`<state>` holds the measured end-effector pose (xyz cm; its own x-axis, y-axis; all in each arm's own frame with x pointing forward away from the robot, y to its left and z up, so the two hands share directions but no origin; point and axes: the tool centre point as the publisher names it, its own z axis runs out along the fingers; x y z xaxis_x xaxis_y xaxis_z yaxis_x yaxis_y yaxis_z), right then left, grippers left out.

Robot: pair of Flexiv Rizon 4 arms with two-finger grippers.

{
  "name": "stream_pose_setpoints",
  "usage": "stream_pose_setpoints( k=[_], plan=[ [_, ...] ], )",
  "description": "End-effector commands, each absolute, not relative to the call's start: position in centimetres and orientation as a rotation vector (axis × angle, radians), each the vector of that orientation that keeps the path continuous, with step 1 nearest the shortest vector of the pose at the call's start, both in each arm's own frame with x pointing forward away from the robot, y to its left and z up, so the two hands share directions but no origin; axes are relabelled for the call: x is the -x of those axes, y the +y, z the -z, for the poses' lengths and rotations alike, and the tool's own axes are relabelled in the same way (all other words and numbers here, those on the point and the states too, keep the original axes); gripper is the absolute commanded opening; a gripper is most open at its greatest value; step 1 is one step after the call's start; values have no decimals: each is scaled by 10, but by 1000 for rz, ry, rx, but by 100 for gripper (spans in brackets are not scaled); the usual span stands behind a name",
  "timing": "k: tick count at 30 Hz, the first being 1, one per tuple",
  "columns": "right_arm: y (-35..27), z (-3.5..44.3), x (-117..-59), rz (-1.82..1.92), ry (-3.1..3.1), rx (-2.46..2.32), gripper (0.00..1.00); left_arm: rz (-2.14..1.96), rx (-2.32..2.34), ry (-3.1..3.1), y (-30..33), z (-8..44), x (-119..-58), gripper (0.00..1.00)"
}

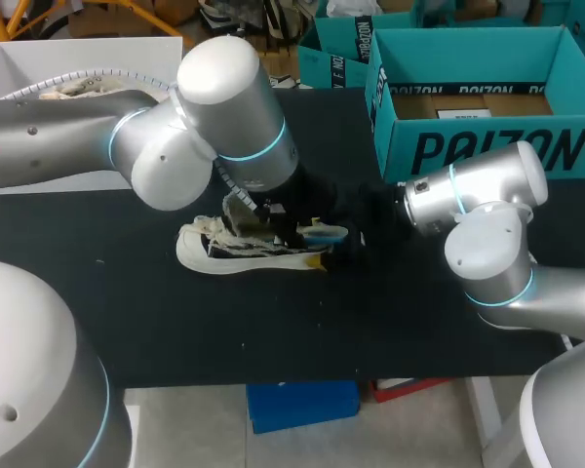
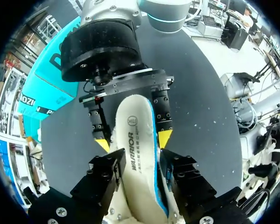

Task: Take the shoe out of the shoebox, open the shoe tongue, remove and reinsert the insole, then place the shoe into the shoebox

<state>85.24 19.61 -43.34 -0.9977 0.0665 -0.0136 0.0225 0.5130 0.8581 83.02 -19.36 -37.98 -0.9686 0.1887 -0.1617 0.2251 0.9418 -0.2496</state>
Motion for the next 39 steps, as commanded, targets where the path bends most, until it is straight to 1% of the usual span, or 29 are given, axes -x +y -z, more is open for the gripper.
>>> stream_pose_setpoints(
  k=[1, 6, 7, 11, 12, 23, 32, 39],
  plan=[
    [196, 437, -855, -1523, 2694, -81, 0, 399, -322, 2959, -201, 385, -832, 38],
    [196, 437, -855, -1523, 2694, -81, 0, 387, -313, 2952, -203, 386, -835, 31],
    [196, 437, -855, -1523, 2694, -81, 0, 387, -308, 2950, -204, 386, -835, 28],
    [196, 437, -855, -1523, 2694, -81, 0, 395, -284, 2939, -205, 387, -836, 11],
    [196, 437, -855, -1523, 2694, -81, 0, 406, -282, 2940, -204, 386, -836, 1],
    [196, 437, -855, -1523, 2694, -81, 0, 558, -332, 2989, -186, 357, -817, 0],
    [196, 437, -855, -1523, 2694, -81, 0, 878, -471, 3061, -179, 319, -806, 0],
    [196, 437, -855, -1523, 2694, -81, 0, 1278, -699, 3041, -189, 267, -792, 0]
  ],
)
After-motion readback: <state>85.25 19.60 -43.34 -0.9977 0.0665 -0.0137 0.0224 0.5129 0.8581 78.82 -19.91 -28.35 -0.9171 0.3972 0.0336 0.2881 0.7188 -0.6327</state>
